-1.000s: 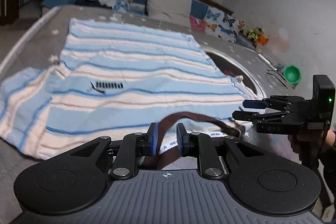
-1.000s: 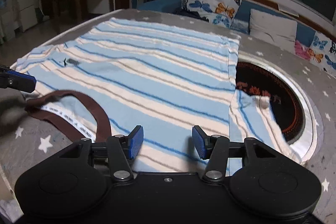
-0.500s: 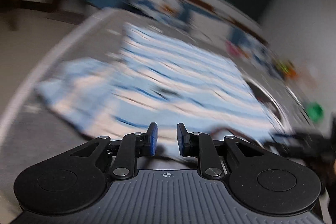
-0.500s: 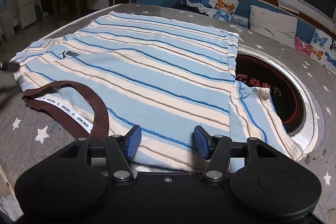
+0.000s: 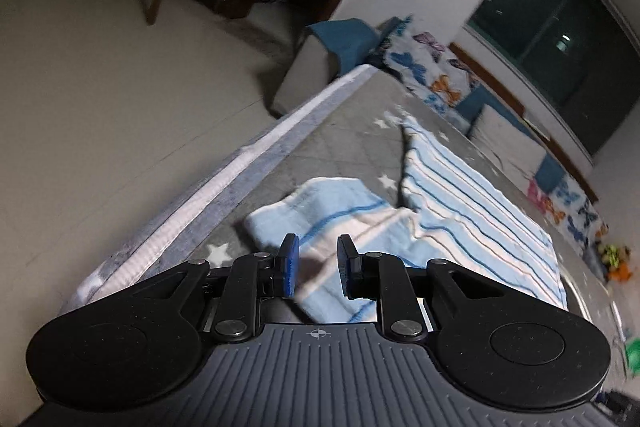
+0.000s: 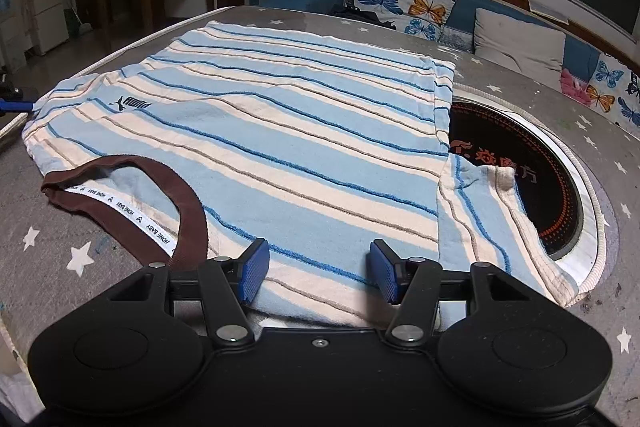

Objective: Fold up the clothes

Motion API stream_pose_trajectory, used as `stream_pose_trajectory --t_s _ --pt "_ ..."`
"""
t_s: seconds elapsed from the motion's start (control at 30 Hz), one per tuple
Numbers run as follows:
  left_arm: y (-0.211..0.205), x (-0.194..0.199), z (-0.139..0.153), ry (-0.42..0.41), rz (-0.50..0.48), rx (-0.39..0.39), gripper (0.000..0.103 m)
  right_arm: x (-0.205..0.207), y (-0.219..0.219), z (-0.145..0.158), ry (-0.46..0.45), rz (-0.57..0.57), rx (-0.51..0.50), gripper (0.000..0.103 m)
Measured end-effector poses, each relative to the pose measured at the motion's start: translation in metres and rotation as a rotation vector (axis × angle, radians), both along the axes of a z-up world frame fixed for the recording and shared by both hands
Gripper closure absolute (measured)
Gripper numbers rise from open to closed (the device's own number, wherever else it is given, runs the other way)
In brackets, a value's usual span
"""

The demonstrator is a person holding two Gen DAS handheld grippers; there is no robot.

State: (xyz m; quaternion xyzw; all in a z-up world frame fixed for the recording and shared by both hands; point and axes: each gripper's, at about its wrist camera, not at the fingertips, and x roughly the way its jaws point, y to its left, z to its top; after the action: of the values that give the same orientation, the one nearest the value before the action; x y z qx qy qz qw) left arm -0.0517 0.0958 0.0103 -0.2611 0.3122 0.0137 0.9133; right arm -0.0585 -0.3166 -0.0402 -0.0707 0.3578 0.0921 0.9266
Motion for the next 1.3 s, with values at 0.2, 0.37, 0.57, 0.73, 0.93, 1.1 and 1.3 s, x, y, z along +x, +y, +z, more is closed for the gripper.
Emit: stream_pose_trajectory --t_s 0.2,0.37,0.57,0.73,0.93,1.1,1.3 --pt "0.000 0.002 -0.008 0.010 -0.004 -0.006 0.079 0.002 0.002 0.000 0.000 0.005 -0.004 0.044" --pt "0.006 -0.005 -0.011 -0.003 0.024 -0.020 0.074 0.002 0.002 0.000 0.000 0.004 -0.005 0.044" --pt "0.012 -0.016 -0.011 -0.010 0.073 -0.008 0.066 -0.002 0.006 -0.001 0.000 0.006 -0.016 0.044" --pt "0.017 -0.016 -0.013 -0.009 0.086 -0.030 0.065 -0.005 0.008 0.000 0.000 0.003 -0.017 0.044" --pt "0.019 -0.007 -0.016 -0.001 0.087 -0.047 0.095 -0.009 0.011 0.001 0.000 0.003 -0.019 0.044" --pt "0.026 -0.017 -0.006 -0.091 0.100 -0.114 0.099 -0.003 0.007 0.002 0.001 0.004 -0.017 0.044" --pt "0.016 -0.023 0.023 -0.208 0.033 -0.140 0.099 -0.006 0.009 0.003 -0.002 0.003 -0.016 0.044"
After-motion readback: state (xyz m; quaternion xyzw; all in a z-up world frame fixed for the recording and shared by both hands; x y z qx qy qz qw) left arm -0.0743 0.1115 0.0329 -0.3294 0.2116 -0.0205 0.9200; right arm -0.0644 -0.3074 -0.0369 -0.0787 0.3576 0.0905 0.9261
